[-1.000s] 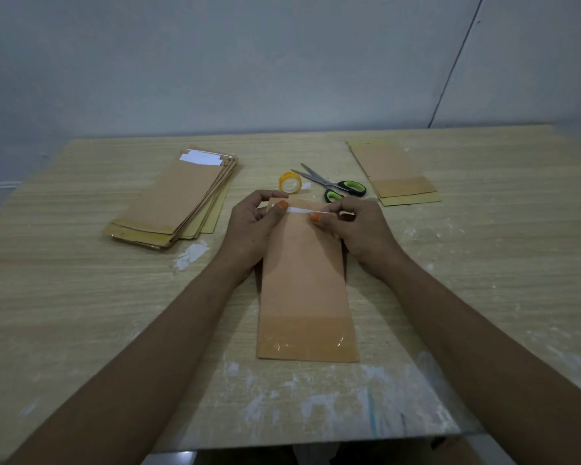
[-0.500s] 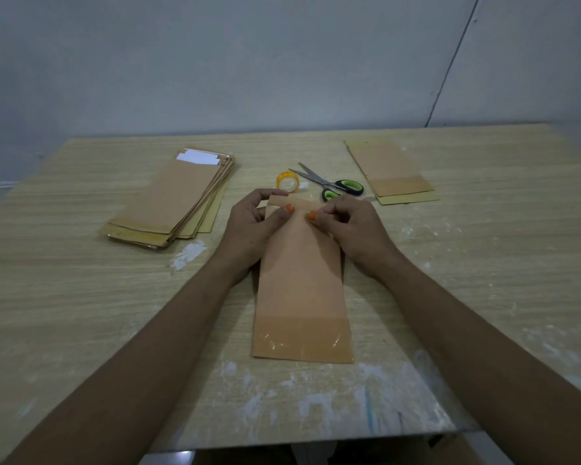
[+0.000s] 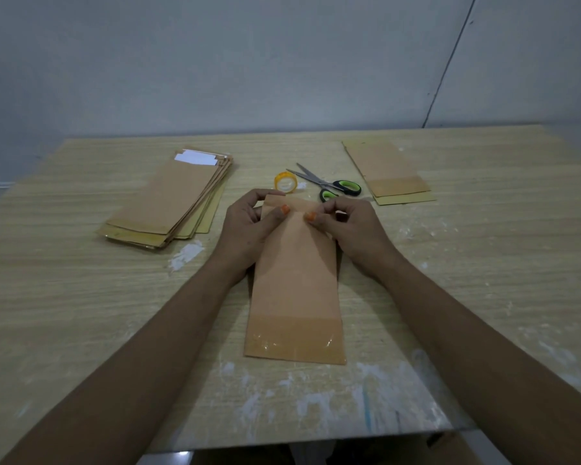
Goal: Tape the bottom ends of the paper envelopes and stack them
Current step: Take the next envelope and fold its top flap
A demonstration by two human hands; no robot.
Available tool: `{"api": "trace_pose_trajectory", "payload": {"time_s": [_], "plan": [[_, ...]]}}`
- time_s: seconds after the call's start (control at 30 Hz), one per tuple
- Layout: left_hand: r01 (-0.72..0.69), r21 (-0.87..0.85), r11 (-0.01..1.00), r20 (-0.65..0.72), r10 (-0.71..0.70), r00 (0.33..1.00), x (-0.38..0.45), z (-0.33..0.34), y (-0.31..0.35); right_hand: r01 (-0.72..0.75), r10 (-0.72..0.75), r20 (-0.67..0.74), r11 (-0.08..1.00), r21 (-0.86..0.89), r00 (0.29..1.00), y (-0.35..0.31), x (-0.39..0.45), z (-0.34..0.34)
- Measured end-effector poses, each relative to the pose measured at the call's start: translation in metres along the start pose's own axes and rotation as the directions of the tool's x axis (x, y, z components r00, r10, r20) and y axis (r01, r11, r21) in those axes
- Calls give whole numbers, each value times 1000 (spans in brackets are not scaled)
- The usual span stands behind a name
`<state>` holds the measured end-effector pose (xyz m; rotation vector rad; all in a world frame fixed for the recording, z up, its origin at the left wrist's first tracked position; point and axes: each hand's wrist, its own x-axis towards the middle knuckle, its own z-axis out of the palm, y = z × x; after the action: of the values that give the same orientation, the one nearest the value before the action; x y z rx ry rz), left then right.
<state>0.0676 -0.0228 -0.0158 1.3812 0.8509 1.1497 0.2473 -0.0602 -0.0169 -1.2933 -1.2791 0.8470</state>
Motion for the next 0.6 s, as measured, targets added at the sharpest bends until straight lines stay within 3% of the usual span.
{"api": "trace_pose_trajectory", "payload": {"time_s": [0.17,0.3,0.6], "plan": [[-8,-17,1000,-7,8,1000,0,1,-1,37,-37,-2,997,72,999,3,2,-1],[-5,-70,998,-36,2,999,-1,1,2,-92,78,65,964,250,995,-1,3,-5],[64,-69,996,65,-60,996,0,0,6,-42,20,90,969,244,996,-4,5,-9]]}}
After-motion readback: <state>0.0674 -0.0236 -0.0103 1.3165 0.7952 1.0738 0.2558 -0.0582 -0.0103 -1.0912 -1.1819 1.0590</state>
